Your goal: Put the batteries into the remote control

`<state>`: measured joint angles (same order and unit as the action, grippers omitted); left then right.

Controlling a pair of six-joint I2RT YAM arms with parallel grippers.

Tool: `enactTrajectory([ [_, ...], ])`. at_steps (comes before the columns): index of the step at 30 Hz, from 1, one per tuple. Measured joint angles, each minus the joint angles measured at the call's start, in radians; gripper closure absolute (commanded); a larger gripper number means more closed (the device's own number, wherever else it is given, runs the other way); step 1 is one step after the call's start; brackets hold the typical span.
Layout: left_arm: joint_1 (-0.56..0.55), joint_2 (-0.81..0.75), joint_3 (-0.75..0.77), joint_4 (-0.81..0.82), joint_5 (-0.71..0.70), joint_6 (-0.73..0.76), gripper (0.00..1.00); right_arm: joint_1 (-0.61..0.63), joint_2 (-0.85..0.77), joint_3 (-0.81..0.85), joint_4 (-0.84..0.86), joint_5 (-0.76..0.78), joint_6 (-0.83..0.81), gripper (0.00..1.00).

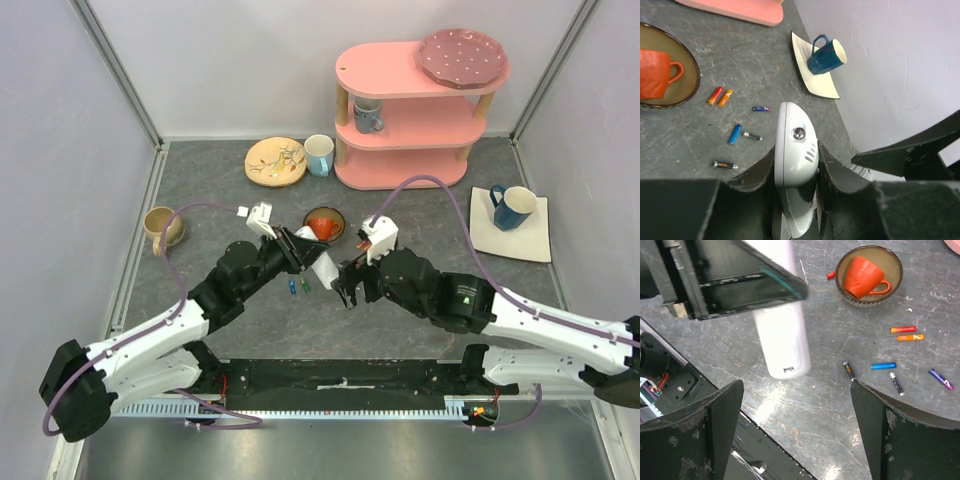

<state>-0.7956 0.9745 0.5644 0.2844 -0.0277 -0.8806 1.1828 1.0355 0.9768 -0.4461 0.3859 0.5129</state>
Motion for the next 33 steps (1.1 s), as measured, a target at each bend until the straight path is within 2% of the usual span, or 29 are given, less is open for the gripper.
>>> enactTrajectory([
  [5,0.028,-0.122,-0.168,0.177,-0.02,0.019,0.98,0.0,-0.105,-0.123,0.07,0.038,0.068,0.06],
  [9,0.038,-0.179,-0.433,0.512,-0.033,0.021,0.98,0.0,-0.157,-0.269,0.135,0.07,0.157,0.1],
  [12,0.038,-0.177,-0.512,0.57,-0.029,0.024,0.98,0.0,-0.174,-0.338,0.185,0.084,0.215,0.18],
  [19,0.038,-0.184,-0.527,0.683,-0.026,0.041,0.98,0.0,-0.138,-0.381,0.306,0.042,0.261,0.25],
  [24,0.029,-0.142,-0.527,0.705,-0.1,0.052,0.98,0.0,-0.099,-0.425,0.38,0.021,0.303,0.3],
  [30,0.01,-0.04,-0.524,0.69,-0.184,0.088,0.98,0.0,-0.1,-0.489,0.458,0.012,0.336,0.32],
  [33,0.004,0.04,-0.509,0.703,-0.209,0.105,0.98,0.0,-0.1,-0.493,0.488,0.019,0.344,0.27],
])
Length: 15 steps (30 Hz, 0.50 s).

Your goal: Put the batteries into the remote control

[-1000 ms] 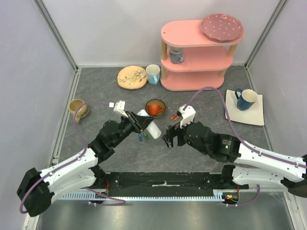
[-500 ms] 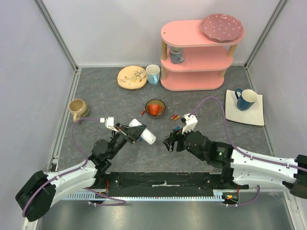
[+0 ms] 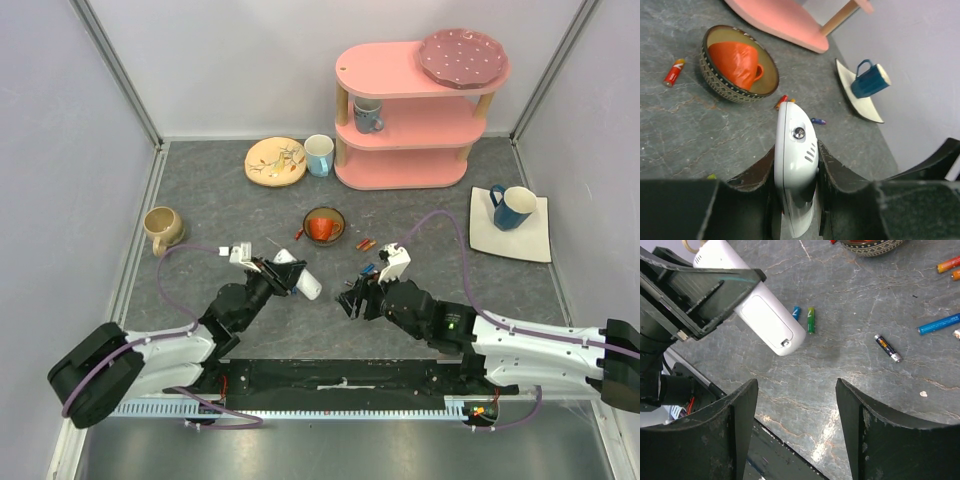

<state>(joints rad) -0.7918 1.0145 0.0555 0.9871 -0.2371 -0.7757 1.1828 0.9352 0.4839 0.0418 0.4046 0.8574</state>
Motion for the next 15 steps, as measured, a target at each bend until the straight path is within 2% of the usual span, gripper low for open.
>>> enactTrajectory([
  [5,-0.019,0.163,0.034,0.057,-0.031,0.031,0.98,-0.004,-0.006,-0.058,0.061,0.033,0.032,0.31],
  [8,-0.044,0.239,0.063,0.101,-0.055,0.069,0.98,-0.037,-0.011,-0.105,0.087,0.01,0.047,0.37],
  [15,-0.07,0.376,0.093,0.242,-0.101,0.141,0.98,-0.097,0.023,-0.144,0.222,-0.072,0.1,0.42],
])
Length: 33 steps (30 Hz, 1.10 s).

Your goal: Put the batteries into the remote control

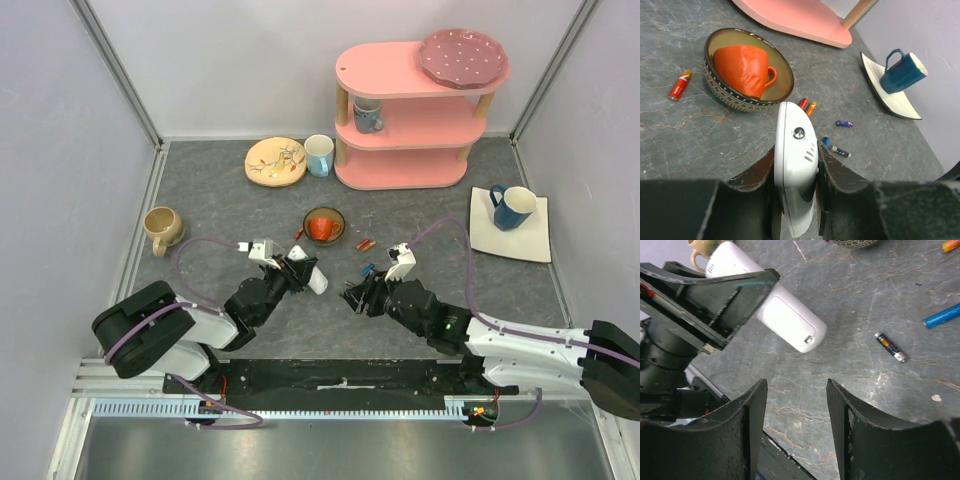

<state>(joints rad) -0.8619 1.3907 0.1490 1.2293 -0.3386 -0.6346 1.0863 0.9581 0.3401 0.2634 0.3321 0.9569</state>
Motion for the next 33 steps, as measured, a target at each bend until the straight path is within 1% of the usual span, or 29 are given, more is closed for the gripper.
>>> enactTrajectory([
  [8,-0.005,0.072,-0.006,0.036,-0.023,0.023,0.98,-0.077,0.08,-0.051,0.179,-0.119,0.079,0.49],
  [12,-0.005,0.078,-0.012,0.038,-0.026,0.025,0.98,-0.108,0.134,-0.074,0.252,-0.169,0.116,0.49],
  [17,-0.005,0.081,-0.013,0.044,-0.026,0.026,0.98,-0.116,0.213,-0.074,0.332,-0.228,0.136,0.5],
  [25,-0.005,0.086,-0.019,0.047,-0.025,0.026,0.98,-0.148,0.395,-0.074,0.515,-0.305,0.196,0.53],
  [33,-0.01,0.089,-0.023,0.052,-0.024,0.026,0.98,-0.185,0.607,-0.082,0.786,-0.38,0.313,0.53],
])
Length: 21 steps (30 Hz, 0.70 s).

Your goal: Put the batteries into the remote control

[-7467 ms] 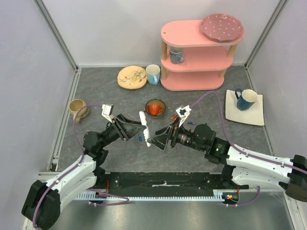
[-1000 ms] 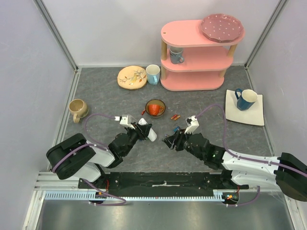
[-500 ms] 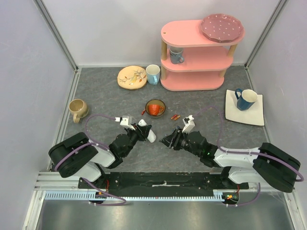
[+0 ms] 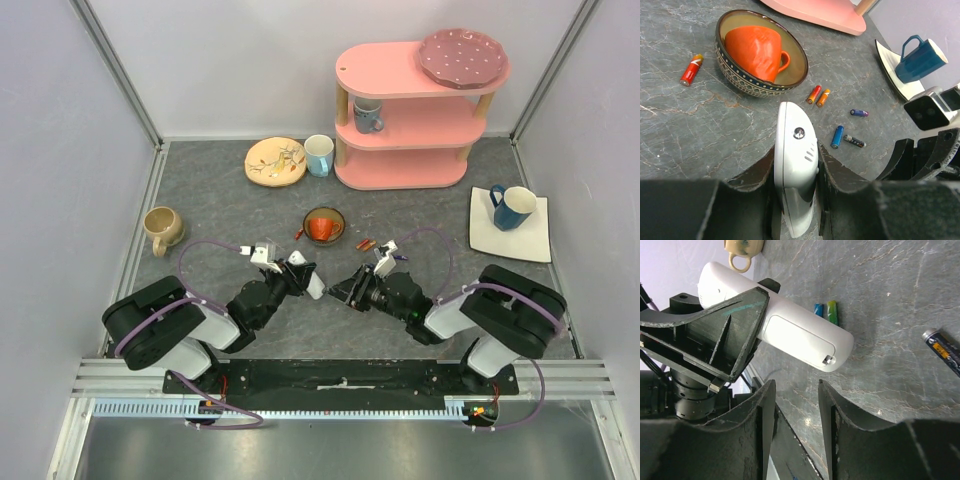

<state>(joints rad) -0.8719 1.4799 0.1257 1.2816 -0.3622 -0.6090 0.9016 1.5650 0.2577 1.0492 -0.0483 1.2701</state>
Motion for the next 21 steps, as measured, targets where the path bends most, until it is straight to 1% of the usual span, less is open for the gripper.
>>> enactTrajectory([
  [4,0.0,0.001,-0.001,0.0,0.0,0.0,0.98,-0.005,0.061,0.0,0.09,-0.024,0.043,0.53],
  [9,0.0,0.001,-0.002,0.0,0.0,0.0,0.98,-0.01,0.097,0.0,0.166,-0.032,0.074,0.54],
  [21,0.0,-0.002,-0.002,0.0,0.0,0.0,0.98,-0.012,0.182,-0.005,0.232,-0.035,0.12,0.56],
])
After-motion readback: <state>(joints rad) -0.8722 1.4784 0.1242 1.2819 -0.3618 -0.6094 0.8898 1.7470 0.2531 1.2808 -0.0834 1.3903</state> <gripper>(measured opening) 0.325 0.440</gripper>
